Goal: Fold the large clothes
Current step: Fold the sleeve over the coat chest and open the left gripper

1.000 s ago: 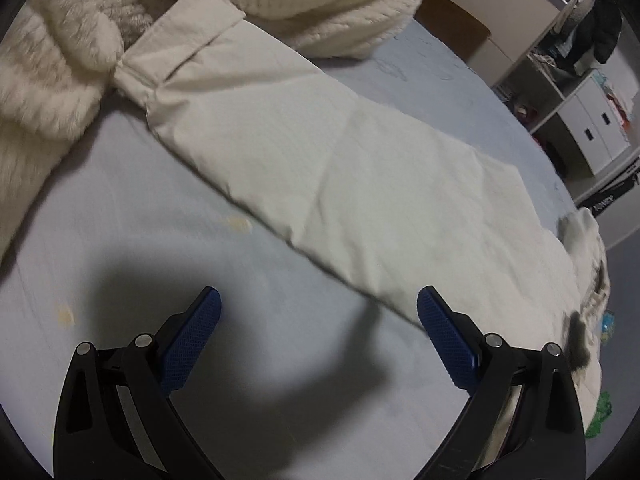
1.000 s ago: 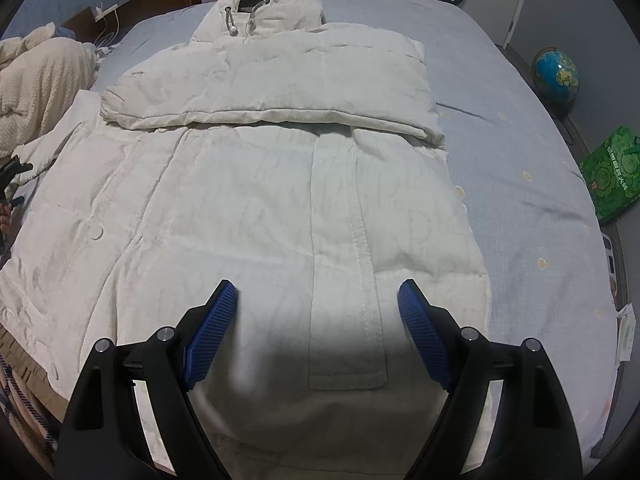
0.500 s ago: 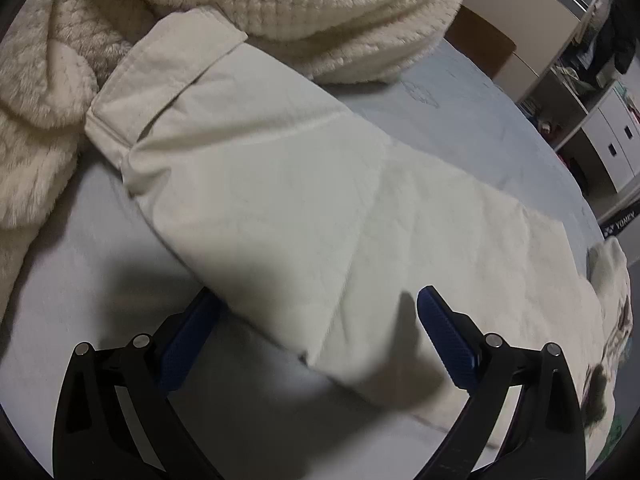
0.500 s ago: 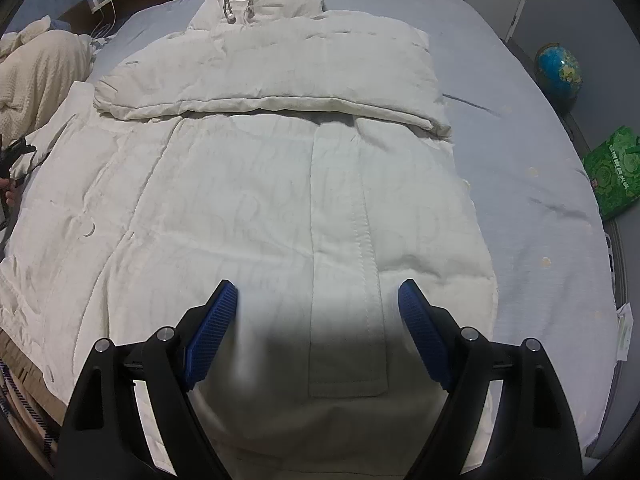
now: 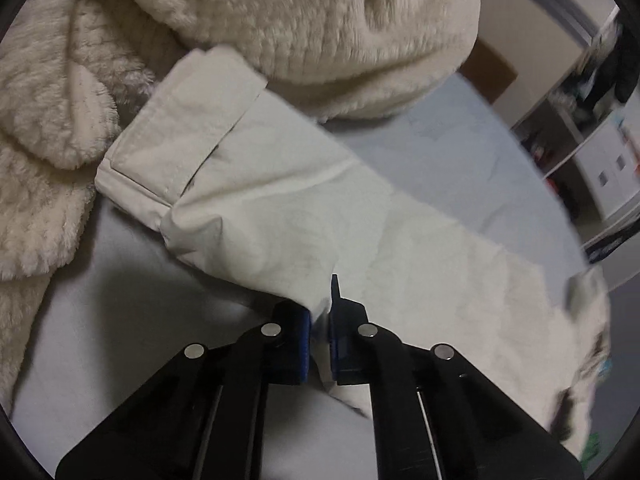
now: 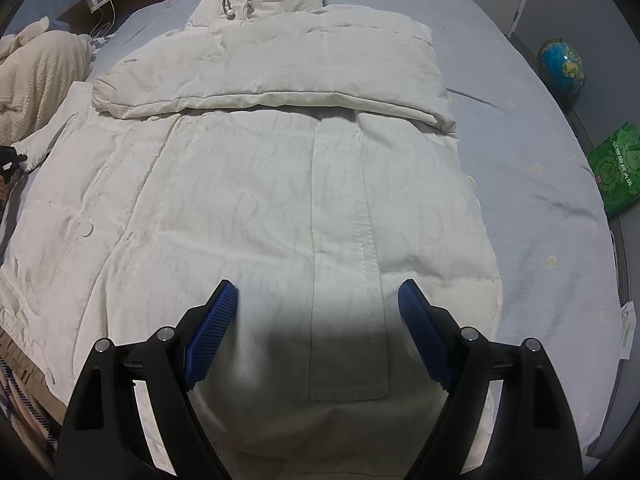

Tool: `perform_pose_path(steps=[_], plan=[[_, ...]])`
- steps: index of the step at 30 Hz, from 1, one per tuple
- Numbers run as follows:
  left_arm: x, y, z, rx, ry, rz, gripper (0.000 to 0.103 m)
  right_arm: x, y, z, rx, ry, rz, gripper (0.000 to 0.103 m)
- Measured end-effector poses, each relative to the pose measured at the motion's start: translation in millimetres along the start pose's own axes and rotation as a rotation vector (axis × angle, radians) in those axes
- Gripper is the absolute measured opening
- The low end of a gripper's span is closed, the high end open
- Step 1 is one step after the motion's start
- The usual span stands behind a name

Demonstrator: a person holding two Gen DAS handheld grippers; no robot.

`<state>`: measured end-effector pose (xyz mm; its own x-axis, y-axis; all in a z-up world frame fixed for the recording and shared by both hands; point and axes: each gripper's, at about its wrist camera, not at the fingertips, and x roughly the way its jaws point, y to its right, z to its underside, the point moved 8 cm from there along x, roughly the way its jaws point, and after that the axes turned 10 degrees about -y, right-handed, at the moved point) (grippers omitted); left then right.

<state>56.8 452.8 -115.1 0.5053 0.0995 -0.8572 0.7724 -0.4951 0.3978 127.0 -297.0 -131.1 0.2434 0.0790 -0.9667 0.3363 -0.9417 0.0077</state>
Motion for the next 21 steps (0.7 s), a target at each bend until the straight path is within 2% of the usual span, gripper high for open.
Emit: perform_pose_path(steps=[4,9,15,21], plan=[[-25,0,1,-0.015,0.030,0.064,0.006,-2,0,0,0.002,0.008,-0.007,0.079],[-66,16,6,0.031,0.075,0.119,0.006,-5,1,2,0.004,0.021,-0.019,0.079],[-94,63,11,0.103,0.104,0.199,0.006,-10,3,3,0.013,0.041,-0.041,0.079],[-122,128,41,0.204,0.124,0.258,0.006,-17,6,4,0.031,0.067,-0.075,0.079]])
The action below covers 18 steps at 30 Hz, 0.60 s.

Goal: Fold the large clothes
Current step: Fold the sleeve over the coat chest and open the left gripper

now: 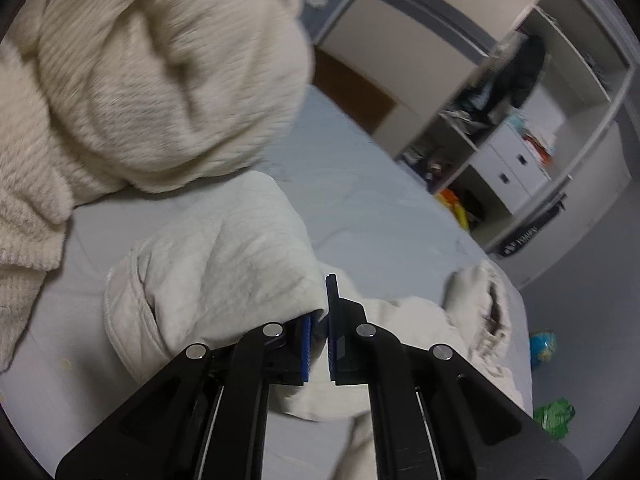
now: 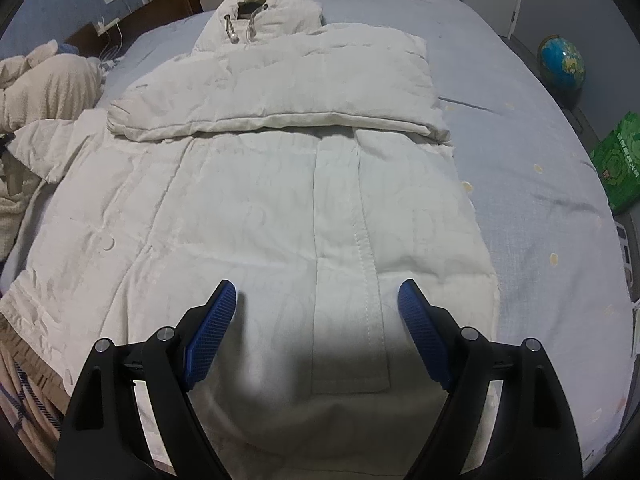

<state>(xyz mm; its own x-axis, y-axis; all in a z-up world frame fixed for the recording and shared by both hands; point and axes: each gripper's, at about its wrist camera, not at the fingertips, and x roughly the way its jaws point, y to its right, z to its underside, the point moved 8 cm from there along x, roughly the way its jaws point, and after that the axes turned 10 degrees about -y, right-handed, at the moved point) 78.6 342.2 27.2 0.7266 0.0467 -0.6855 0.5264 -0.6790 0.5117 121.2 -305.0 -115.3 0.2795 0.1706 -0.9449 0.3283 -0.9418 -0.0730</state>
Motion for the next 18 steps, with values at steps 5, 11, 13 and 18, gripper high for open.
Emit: perform_pose_path(steps=[5,11,13,18], plan=[[-8,62,15,0.099,0.004,0.056,0.006,-4,0,0,0.013,0.015,-0.020,0.079],[-10,143,41,0.253,-0.010,0.119,0.006,-7,2,-1,0.023,0.027,-0.039,0.079],[-6,171,54,0.317,-0.018,0.134,0.006,-8,3,-1,0.028,0.033,-0.048,0.079],[14,229,95,0.447,-0.061,0.159,0.006,-11,5,-1,0.043,0.044,-0.067,0.079]])
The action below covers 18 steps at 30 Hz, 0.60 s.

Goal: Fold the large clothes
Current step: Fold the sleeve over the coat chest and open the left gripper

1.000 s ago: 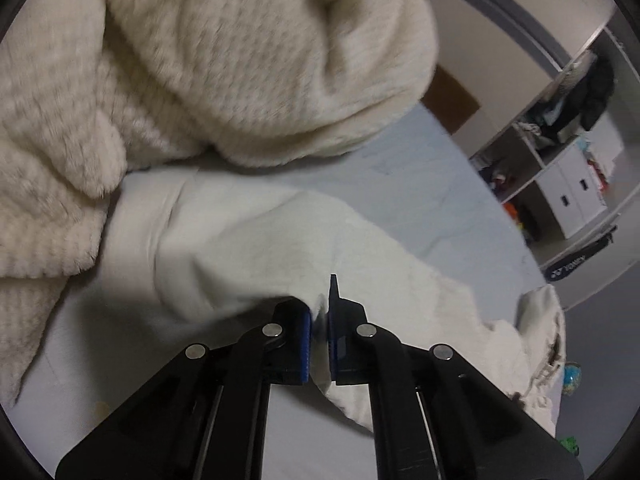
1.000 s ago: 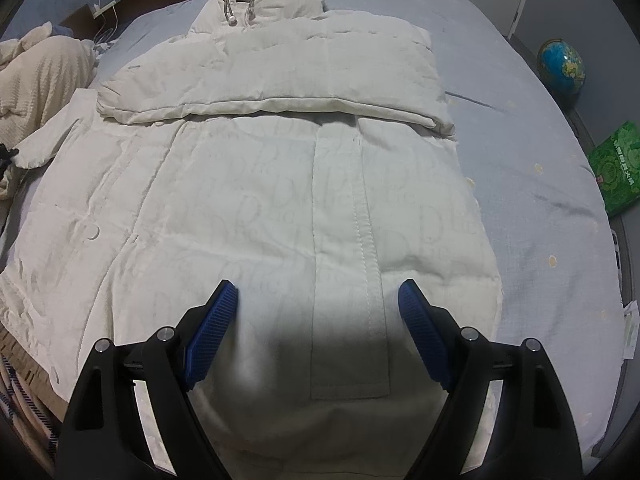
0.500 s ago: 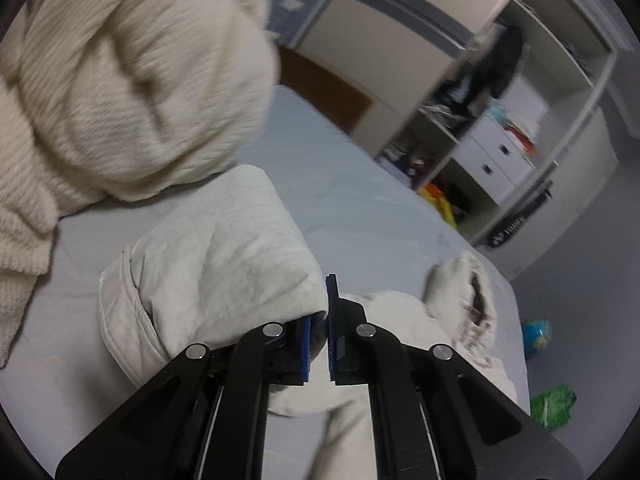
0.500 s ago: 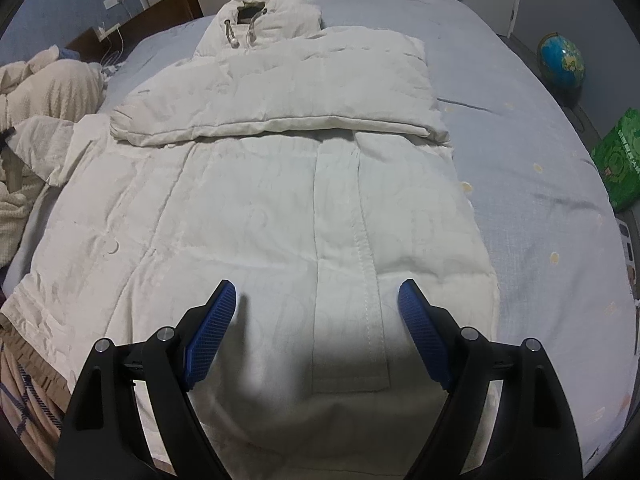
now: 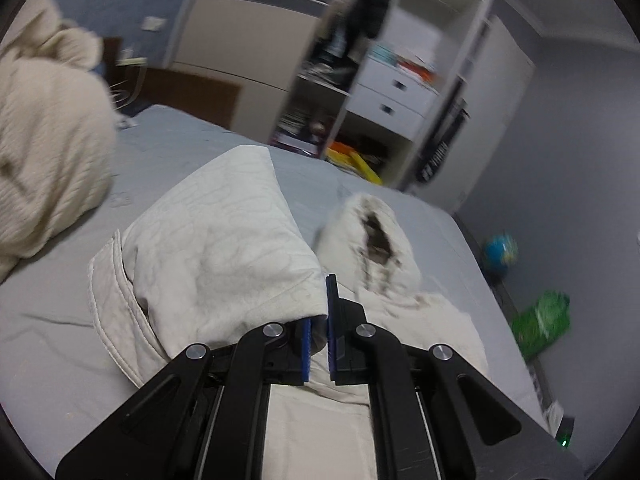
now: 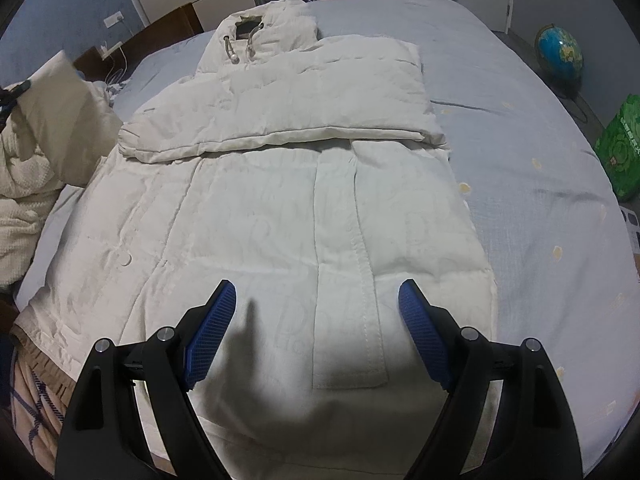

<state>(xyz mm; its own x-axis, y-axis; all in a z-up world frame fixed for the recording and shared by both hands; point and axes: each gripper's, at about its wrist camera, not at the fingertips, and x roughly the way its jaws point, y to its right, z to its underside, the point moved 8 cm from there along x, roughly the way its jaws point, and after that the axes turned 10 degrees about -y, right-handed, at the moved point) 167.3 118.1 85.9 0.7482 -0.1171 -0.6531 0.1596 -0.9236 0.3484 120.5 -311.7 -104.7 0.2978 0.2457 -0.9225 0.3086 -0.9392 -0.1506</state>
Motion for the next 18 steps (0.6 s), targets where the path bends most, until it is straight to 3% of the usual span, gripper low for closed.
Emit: perform_pose_path(steps=[8,12,15,18], plan=[[76,81,42,0.102,-0.131,0.061,0.006,-2,2,-1,0.011,0.009,-0.016,0.079],[125,100,69,0.098,-0.231,0.052,0.007,-2,1,0,0.011,0.010,-0.014,0.079],[157,108,95,0.105,-0.320,0.034,0.018,-3,2,-1,0.017,0.013,-0.018,0.079],[167,111,117,0.129,-0.370,0.040,0.041,-2,3,-1,0.021,0.012,-0.020,0.079]])
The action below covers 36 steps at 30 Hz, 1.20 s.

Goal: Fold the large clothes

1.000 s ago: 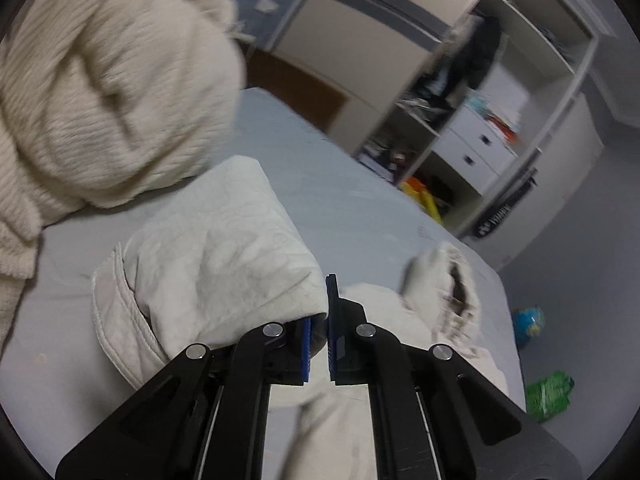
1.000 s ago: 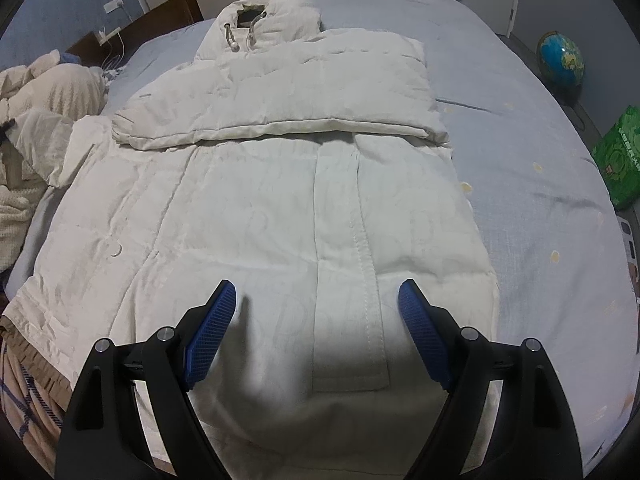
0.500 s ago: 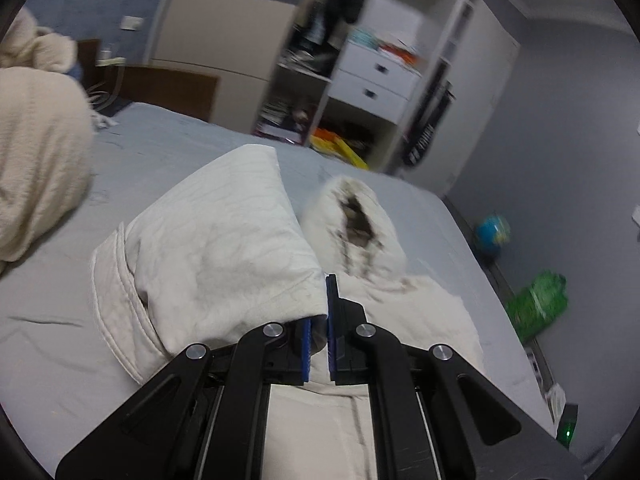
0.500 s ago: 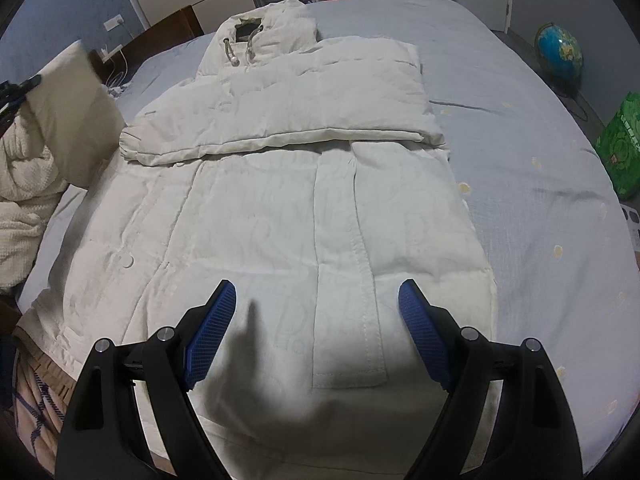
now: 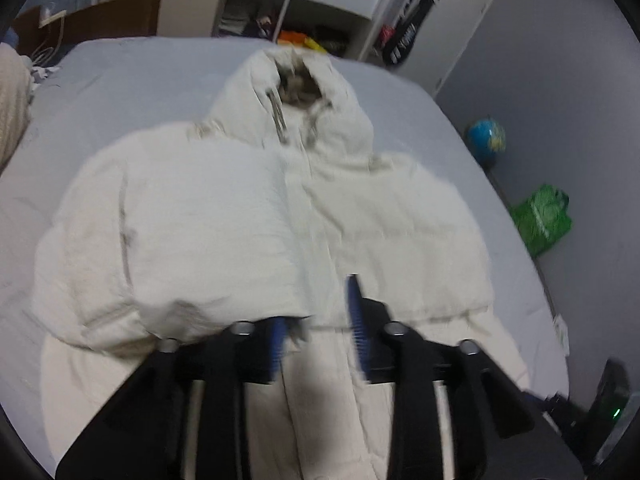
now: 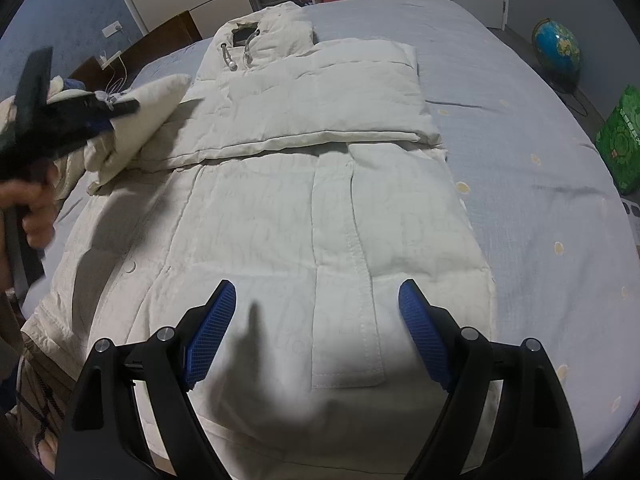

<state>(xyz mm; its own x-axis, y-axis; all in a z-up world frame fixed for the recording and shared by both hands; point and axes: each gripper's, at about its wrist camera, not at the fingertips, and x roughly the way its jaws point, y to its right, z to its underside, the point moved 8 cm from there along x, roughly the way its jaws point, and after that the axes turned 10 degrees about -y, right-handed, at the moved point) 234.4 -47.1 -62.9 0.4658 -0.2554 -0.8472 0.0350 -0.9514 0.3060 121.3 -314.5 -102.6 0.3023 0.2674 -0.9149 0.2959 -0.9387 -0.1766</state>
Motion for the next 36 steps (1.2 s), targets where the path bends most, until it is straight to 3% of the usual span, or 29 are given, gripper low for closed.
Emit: perform_pose_path(steps=[1,5,8,20,26,30,33,36], plan=[[5,3,7,0.015,-0.014,0.013,0.054,0,0,0,0.000,-0.001,0.000,0.079],[-3,-1,33,0.041,-0.024,0.003,0.080,-1,0,0,-0.002,-0.001,0.001,0.079],[-12,-13,54,0.036,-0.025,0.006,0.083,-1,0,0,-0.003,-0.001,0.002,0.079],[-96,-115,124,-0.089,0.022,-0.187,0.094,1,-4,2,-0.029,-0.012,0.034,0.079],[-134,-128,143,-0.095,0.102,-0.278,0.096,4,-8,2,-0.057,-0.030,0.077,0.079],[-140,-134,148,-0.125,0.135,-0.320,0.096,2,-12,3,-0.080,-0.017,0.127,0.079],[-135,-144,149,-0.166,0.111,-0.339,0.096,1,-20,2,-0.117,-0.026,0.159,0.079],[-134,-152,151,-0.205,0.106,-0.318,0.096,3,-48,-3,-0.180,-0.032,0.126,0.079]])
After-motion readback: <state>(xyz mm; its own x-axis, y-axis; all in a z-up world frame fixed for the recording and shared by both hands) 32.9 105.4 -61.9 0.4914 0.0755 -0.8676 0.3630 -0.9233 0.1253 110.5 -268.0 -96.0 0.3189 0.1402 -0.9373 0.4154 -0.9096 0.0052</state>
